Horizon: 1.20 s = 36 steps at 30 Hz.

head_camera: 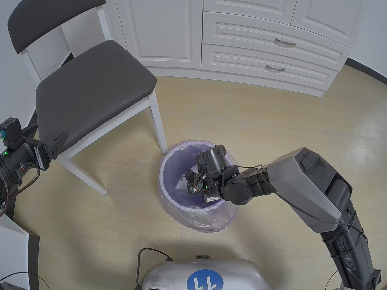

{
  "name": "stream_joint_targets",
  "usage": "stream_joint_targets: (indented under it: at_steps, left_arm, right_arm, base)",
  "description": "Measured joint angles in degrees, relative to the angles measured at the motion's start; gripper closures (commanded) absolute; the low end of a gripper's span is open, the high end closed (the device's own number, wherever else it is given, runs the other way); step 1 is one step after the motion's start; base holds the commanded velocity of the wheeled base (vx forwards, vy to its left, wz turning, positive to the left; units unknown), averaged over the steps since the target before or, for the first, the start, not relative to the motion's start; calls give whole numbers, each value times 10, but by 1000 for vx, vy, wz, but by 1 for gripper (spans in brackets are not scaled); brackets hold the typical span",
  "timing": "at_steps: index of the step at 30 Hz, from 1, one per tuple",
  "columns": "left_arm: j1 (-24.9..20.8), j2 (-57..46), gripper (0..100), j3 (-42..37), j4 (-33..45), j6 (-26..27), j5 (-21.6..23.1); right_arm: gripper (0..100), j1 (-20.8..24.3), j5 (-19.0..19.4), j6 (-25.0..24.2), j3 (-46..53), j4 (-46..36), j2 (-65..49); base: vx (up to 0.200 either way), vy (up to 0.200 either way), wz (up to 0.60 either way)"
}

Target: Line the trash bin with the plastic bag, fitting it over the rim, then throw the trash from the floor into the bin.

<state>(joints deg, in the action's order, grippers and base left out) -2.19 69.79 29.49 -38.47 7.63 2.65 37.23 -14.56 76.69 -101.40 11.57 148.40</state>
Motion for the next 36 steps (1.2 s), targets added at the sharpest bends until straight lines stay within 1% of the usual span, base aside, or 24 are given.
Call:
stream_joint_targets:
  at_steps: [6, 10, 21, 26, 29, 36]
  left_arm:
    - [1, 1, 0, 1, 0, 0, 0]
    - [1, 1, 0, 2, 1, -1, 0]
    - [1, 6, 0, 3, 1, -2, 0]
    - [1, 9, 0, 3, -1, -2, 0]
    - [1, 9, 0, 2, -1, -2, 0]
    - [0, 10, 0, 0, -3, -1, 0]
  right_arm:
    - [100, 3, -8, 3, 70, -9, -24]
    - [100, 2, -17, 4, 74, -18, -28]
    - [100, 0, -51, 2, -61, -25, 14]
    - [100, 0, -55, -1, -98, -25, 37]
    - [100, 1, -56, -1, -88, -26, 38]
    - [100, 5, -56, -1, -7, -25, -1]
  base:
    - [0, 0, 0]
    - [0, 0, 0]
    - [0, 0, 0]
    - [0, 0, 0]
    - [0, 0, 0]
    - [0, 0, 0]
